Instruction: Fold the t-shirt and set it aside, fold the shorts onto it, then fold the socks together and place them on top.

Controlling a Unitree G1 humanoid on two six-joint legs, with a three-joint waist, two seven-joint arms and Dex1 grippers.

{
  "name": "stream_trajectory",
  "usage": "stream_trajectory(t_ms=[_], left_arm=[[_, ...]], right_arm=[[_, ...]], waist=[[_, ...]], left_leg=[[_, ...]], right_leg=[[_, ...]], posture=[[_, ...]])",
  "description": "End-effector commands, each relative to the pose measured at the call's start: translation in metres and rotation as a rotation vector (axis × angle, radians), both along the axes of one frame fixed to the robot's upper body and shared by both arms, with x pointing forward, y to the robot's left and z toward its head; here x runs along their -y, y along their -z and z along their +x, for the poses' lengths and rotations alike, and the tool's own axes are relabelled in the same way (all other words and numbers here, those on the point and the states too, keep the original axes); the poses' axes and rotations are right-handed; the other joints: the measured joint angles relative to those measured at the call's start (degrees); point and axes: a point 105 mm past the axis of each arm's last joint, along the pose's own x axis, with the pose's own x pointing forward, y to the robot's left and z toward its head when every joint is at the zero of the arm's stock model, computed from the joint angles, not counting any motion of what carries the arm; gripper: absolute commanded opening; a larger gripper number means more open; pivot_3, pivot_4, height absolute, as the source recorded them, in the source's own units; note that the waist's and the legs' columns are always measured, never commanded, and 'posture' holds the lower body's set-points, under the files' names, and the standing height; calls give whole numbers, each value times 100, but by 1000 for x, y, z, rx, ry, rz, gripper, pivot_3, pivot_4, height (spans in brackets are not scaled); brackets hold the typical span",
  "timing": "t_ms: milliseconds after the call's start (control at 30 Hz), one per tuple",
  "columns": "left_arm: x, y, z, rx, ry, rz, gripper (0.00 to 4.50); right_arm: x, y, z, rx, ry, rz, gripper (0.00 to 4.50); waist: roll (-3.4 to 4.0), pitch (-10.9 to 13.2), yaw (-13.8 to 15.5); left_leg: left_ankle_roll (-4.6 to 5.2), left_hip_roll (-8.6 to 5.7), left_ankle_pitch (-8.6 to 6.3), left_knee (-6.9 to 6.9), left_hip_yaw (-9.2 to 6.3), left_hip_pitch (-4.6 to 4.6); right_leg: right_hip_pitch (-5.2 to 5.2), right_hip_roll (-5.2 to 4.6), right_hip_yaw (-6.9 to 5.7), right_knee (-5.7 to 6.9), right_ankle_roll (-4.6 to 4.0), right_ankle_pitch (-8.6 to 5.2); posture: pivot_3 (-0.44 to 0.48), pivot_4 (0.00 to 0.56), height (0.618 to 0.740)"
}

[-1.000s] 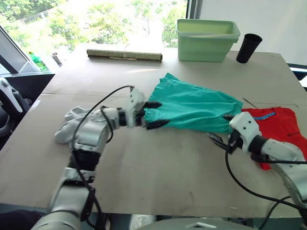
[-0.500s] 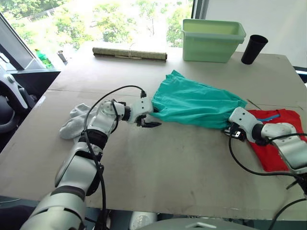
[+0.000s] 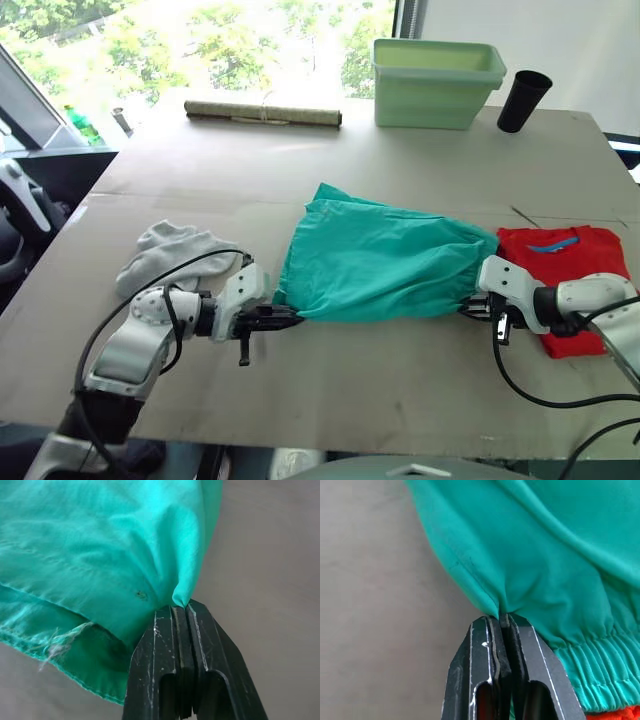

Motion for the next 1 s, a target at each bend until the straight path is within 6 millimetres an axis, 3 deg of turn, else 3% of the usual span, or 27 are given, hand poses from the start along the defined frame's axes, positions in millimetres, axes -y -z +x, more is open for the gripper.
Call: stream_trajectory(t_ms=[33,133,233,300,400,567,700,867,1000], left_arm=[[7,-19,-1,38,-39,-78,1090],[3,-36,-3,-6,-37,-154,2411],[7,-74,-12,-128,31,-348,3896],[9,-85,-16,-161,68,-372,4454],[16,-94,-24,-162,172,-338,4454],[25,-93,-38,-143,313,-281,4454],[34,-90,-36,-78,349,-272,4454],[30,-83,-33,-74,345,-265,4454],[22,-75,-34,-67,316,-257,4454]], right_arm=[[14,-9,-6,79,56,-32,985],[21,-32,-22,147,190,84,2322],[19,-47,-61,86,331,302,3753],[10,-48,-79,36,374,427,3753],[2,-34,-90,-8,579,592,3753],[-13,-8,-90,-59,906,830,3753],[-18,13,-75,-94,1118,962,3753],[-23,25,-54,-87,1175,1011,3753],[-19,47,-22,-84,1267,1038,3753]], waist=[[-1,-1,36],[-1,-1,34],[-4,-3,23],[-17,-10,18],[-10,-11,-5],[18,0,-57],[-38,-32,-8],[-7,-32,-11],[-9,-31,-153]], left_leg=[[0,-7,0,0,0,0],[0,-21,1,1,1,-1],[-1,-15,31,-2,-11,-7],[-2,-12,31,-8,-23,-5],[-8,-3,22,-14,-45,10],[-22,10,-8,-13,-27,24],[-51,10,9,-38,-52,3],[-72,3,46,-90,-58,9],[-55,4,38,-94,-42,33]], right_leg=[[2,-14,-4,1,0,0],[4,-26,-7,3,1,1],[5,-14,-13,6,22,10],[21,6,-17,4,30,9],[38,39,-16,1,28,-5],[25,28,-2,1,-3,-24],[4,27,-6,-4,-30,-33],[-6,60,-5,-1,-52,-45],[3,69,-2,3,-49,-47]], posture=[[0,150,740],[0,150,740],[0,150,740],[0,150,740],[0,150,740],[0,150,740],[0,150,740],[0,150,740],[0,150,740]])
